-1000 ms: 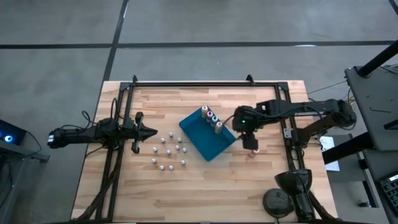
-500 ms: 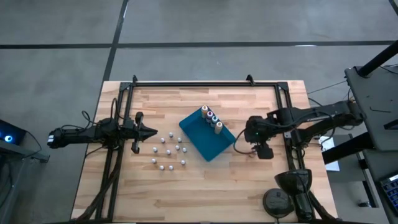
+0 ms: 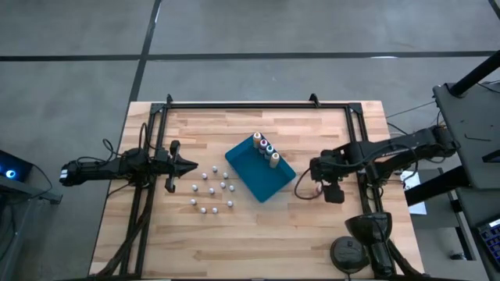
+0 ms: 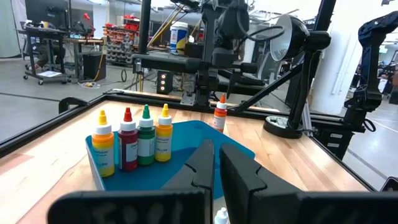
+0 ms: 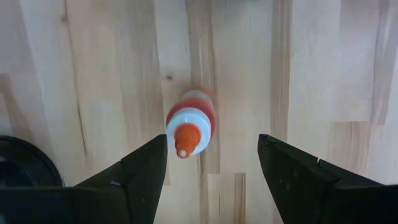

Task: Pick & Place food coloring
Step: Put the orange food coloring bottle into the blue bin

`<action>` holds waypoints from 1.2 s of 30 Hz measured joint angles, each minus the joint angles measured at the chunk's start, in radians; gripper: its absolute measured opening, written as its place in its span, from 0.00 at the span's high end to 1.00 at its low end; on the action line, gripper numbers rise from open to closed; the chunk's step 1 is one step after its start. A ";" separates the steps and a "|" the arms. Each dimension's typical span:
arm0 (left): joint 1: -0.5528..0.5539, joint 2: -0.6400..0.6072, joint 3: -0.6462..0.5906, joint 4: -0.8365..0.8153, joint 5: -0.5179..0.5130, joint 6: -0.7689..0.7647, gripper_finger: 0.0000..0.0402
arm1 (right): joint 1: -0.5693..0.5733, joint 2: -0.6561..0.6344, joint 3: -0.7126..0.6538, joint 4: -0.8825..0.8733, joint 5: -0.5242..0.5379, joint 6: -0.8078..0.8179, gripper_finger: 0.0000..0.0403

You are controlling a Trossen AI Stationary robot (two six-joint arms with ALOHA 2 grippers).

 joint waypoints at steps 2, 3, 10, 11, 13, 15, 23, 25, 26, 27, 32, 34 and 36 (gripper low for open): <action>0.000 0.000 0.000 0.000 0.000 0.000 1.00 | 0.000 0.000 -0.009 0.005 0.000 -0.002 0.40; 0.000 0.000 0.000 0.000 0.000 0.000 1.00 | 0.000 0.000 -0.013 0.006 0.001 -0.003 0.40; 0.000 0.000 0.000 0.000 0.000 0.000 1.00 | 0.016 0.000 -0.050 0.026 -0.002 -0.006 0.40; 0.000 0.000 0.000 0.000 0.000 0.000 1.00 | 0.022 0.000 -0.055 0.036 -0.002 -0.006 0.40; 0.000 0.000 0.000 0.000 0.000 0.000 1.00 | 0.034 0.000 -0.060 0.045 -0.003 -0.006 0.39; 0.000 0.000 0.000 0.000 0.000 0.000 1.00 | 0.046 0.000 -0.060 0.063 -0.003 -0.006 0.39; 0.000 0.000 0.000 0.000 0.000 0.000 1.00 | 0.052 0.000 -0.064 0.104 -0.001 -0.006 0.40; 0.000 0.000 0.000 0.000 0.000 0.000 1.00 | 0.052 0.000 -0.068 0.104 -0.001 -0.006 0.41; 0.000 0.000 0.000 0.000 0.000 0.000 1.00 | 0.052 0.000 -0.070 0.105 -0.001 -0.006 0.41; 0.000 0.000 0.000 0.000 0.000 0.000 1.00 | 0.052 0.000 -0.073 0.105 0.000 -0.006 0.42; 0.000 0.000 0.000 0.000 0.000 0.000 1.00 | 0.052 0.000 -0.079 0.106 -0.001 -0.002 0.42; 0.000 0.000 0.000 0.000 0.000 0.000 1.00 | 0.052 0.000 -0.079 0.107 0.000 -0.002 0.42; 0.000 0.000 0.000 0.000 0.000 0.000 1.00 | 0.052 0.000 -0.079 0.113 0.000 -0.001 0.43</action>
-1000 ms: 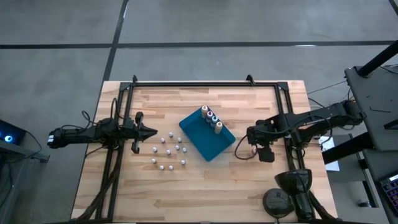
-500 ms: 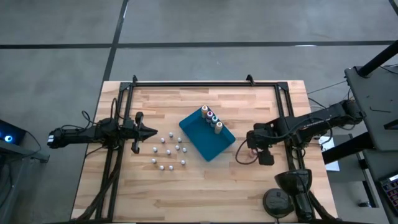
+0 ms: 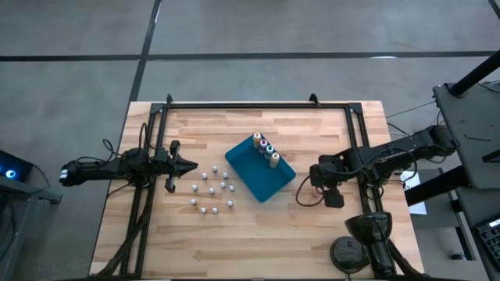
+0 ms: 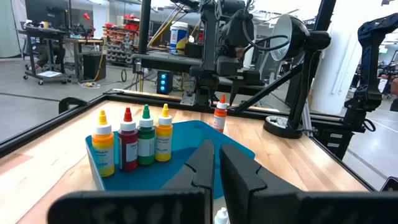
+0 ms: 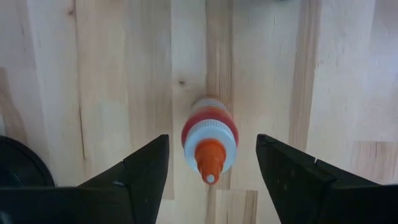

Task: Pick & Place food coloring
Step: Put the orange food coloring bottle into the blue bin

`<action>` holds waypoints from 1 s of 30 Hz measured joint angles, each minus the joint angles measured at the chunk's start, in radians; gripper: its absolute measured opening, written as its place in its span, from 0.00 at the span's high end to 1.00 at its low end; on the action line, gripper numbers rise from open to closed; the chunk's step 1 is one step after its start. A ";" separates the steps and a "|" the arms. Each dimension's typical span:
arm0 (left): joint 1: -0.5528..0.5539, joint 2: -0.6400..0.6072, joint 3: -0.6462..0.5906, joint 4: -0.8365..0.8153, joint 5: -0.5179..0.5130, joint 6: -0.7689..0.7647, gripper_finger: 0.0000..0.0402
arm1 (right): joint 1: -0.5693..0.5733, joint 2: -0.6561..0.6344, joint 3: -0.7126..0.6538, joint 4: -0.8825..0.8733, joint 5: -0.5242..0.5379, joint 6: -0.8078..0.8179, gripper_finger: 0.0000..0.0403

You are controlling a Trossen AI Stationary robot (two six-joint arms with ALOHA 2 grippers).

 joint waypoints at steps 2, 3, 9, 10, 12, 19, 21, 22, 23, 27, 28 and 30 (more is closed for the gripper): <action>0.000 0.000 0.000 0.000 0.000 0.000 1.00 | 0.000 0.000 -0.002 0.006 0.000 -0.001 0.44; 0.000 0.000 0.000 0.000 0.000 0.000 1.00 | 0.000 0.000 -0.005 0.012 0.000 0.000 0.44; 0.000 0.000 0.000 0.000 0.000 0.000 1.00 | 0.000 0.001 -0.016 0.022 0.000 0.003 0.46; 0.000 0.000 0.000 0.000 0.000 0.000 1.00 | 0.000 0.001 -0.016 0.021 0.001 0.003 0.46; 0.000 0.000 0.000 0.000 0.000 0.000 1.00 | 0.000 0.001 -0.016 0.020 0.001 0.003 0.46; 0.000 0.000 0.000 0.000 0.000 0.000 1.00 | 0.000 0.002 -0.017 0.019 0.001 0.003 0.61; 0.000 0.000 0.000 0.000 0.000 0.000 1.00 | 0.000 0.002 -0.017 0.019 0.000 0.001 0.67; 0.000 0.000 0.000 0.000 0.000 0.000 1.00 | 0.000 0.001 -0.017 0.020 0.000 -0.001 0.70; 0.000 0.000 0.000 0.000 0.000 0.000 1.00 | 0.000 0.001 -0.017 0.019 0.000 -0.001 0.72; 0.000 0.000 0.000 0.000 0.000 0.000 1.00 | 0.000 0.000 -0.015 0.014 -0.004 0.001 0.75; 0.000 0.000 0.000 0.000 0.000 0.000 1.00 | -0.001 0.000 -0.010 0.003 -0.006 0.002 0.75; 0.000 0.000 0.000 0.000 0.000 0.000 1.00 | -0.001 0.001 0.011 -0.021 -0.008 0.003 0.75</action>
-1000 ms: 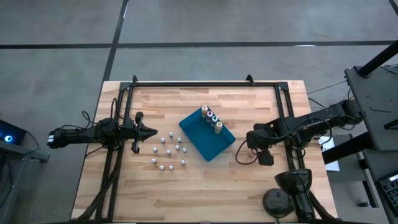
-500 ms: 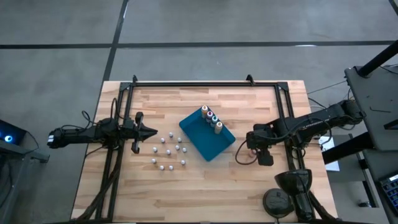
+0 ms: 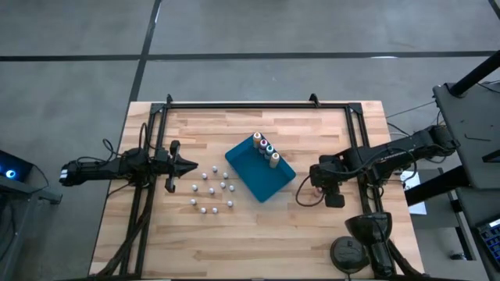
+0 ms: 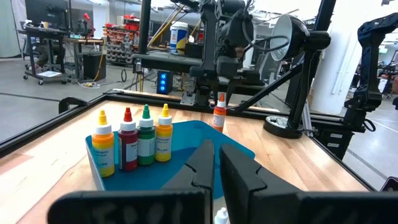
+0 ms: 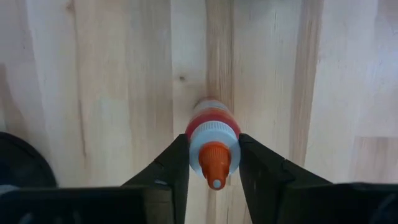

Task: Pick & Place food coloring
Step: Put the orange food coloring bottle into the blue bin

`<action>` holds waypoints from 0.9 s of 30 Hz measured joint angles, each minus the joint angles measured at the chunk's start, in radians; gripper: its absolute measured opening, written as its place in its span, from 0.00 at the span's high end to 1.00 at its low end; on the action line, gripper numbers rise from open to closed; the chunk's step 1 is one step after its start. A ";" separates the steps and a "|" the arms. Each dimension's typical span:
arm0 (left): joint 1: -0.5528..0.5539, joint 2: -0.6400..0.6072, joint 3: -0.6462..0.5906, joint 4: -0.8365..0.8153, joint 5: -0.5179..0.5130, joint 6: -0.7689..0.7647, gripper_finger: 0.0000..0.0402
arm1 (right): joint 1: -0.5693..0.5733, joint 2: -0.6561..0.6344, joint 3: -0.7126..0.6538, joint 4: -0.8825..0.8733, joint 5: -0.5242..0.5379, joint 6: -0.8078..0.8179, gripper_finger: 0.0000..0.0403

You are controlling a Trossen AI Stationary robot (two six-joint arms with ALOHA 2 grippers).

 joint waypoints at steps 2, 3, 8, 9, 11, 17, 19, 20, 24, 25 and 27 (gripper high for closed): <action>0.000 0.000 0.000 0.000 0.000 0.000 1.00 | 0.000 0.000 0.030 -0.018 -0.002 -0.001 0.75; 0.000 0.000 0.000 0.000 0.000 0.000 1.00 | -0.001 0.000 0.045 -0.034 -0.004 -0.002 0.75; 0.000 0.000 0.000 0.000 0.000 0.000 1.00 | -0.002 0.000 0.139 -0.079 -0.003 0.000 0.74; 0.000 0.000 0.000 0.000 0.000 0.000 1.00 | -0.002 0.001 0.158 -0.083 -0.003 0.000 0.74; 0.000 0.000 0.000 0.000 0.000 0.000 1.00 | -0.006 0.013 0.205 -0.091 -0.003 0.000 0.74; 0.000 0.000 0.000 0.000 0.000 0.000 1.00 | -0.042 0.082 0.360 -0.158 -0.003 -0.008 0.73; 0.000 0.000 0.000 0.000 0.000 0.000 1.00 | -0.056 0.112 0.409 -0.173 -0.003 -0.020 0.73; 0.000 0.000 0.000 0.000 0.000 0.000 1.00 | -0.062 0.129 0.431 -0.180 -0.003 -0.033 0.73; 0.000 0.000 0.000 0.000 0.000 0.000 1.00 | -0.092 0.192 0.498 -0.193 -0.002 -0.093 0.73; 0.000 0.000 0.000 0.000 0.000 0.000 1.00 | -0.100 0.205 0.507 -0.193 -0.002 -0.105 0.73; 0.000 0.000 0.000 0.000 0.000 0.000 1.00 | -0.119 0.232 0.522 -0.194 -0.001 -0.129 0.73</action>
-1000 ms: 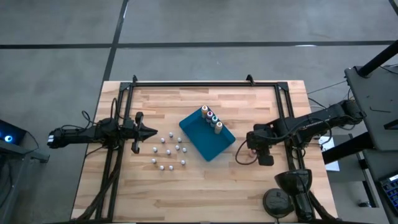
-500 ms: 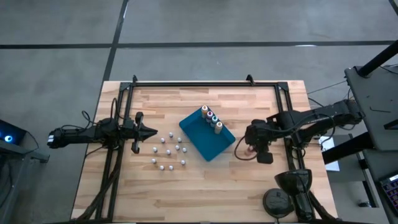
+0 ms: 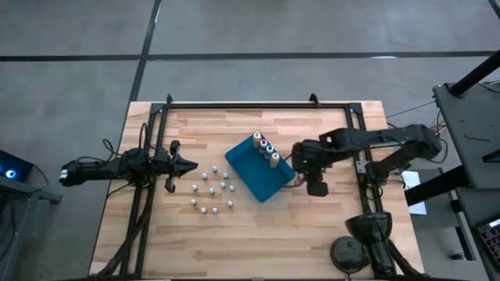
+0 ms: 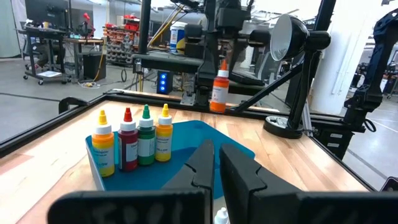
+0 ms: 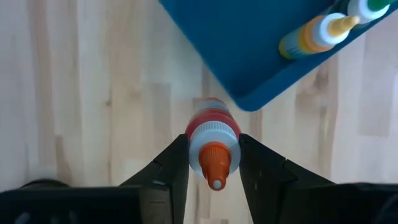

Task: Pick & Place food coloring
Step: Put the orange food coloring bottle into the blue bin

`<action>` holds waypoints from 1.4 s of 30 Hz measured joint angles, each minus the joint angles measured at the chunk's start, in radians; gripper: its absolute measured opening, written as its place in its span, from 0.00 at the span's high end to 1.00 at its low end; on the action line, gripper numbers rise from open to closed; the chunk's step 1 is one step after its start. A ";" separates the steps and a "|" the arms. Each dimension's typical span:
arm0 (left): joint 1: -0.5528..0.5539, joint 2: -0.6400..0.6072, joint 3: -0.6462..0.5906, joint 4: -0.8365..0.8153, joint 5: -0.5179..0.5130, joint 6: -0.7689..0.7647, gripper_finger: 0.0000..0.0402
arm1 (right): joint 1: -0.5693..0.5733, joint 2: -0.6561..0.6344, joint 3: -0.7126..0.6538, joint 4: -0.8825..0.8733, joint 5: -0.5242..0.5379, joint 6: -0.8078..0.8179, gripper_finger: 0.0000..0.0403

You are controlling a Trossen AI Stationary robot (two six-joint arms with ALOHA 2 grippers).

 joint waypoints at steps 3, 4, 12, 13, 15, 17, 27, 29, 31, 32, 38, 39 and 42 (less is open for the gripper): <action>0.000 0.000 0.000 0.000 0.000 0.000 1.00 | -0.029 0.034 0.010 0.001 0.007 -0.023 0.73; 0.000 0.000 0.000 0.000 0.000 0.000 1.00 | -0.038 0.044 0.012 0.000 0.008 -0.034 0.73; 0.000 0.000 0.000 0.000 0.000 0.000 1.00 | -0.084 0.088 0.012 0.009 0.009 -0.075 0.73; 0.000 0.000 0.000 0.000 0.000 0.000 1.00 | -0.086 0.089 0.012 0.016 0.009 -0.075 0.73; 0.000 0.000 0.000 0.000 0.000 0.000 1.00 | -0.086 0.089 0.012 0.036 0.022 -0.075 0.73; 0.000 0.000 0.000 0.000 0.000 0.000 1.00 | -0.085 0.093 0.018 0.053 0.040 -0.078 0.73; 0.000 0.000 0.000 0.000 0.000 0.000 1.00 | -0.109 0.153 0.065 0.089 0.043 -0.093 0.73; 0.000 0.000 0.000 0.000 0.000 0.000 1.00 | -0.117 0.164 0.065 0.094 0.043 -0.093 0.73; 0.000 0.000 0.000 0.000 0.000 0.000 1.00 | -0.124 0.175 0.064 0.098 0.043 -0.092 0.73; 0.000 0.000 0.000 0.000 0.000 0.000 1.00 | -0.128 0.178 0.064 0.098 0.043 -0.092 0.73; 0.000 0.000 0.000 0.000 0.000 0.000 1.00 | -0.141 0.210 0.062 0.109 0.059 -0.090 0.73; 0.000 0.000 0.000 0.000 0.000 0.000 1.00 | -0.144 0.218 0.062 0.110 0.062 -0.092 0.73; 0.000 0.000 0.000 0.000 0.000 0.000 1.00 | -0.148 0.237 0.060 0.121 0.062 -0.092 0.73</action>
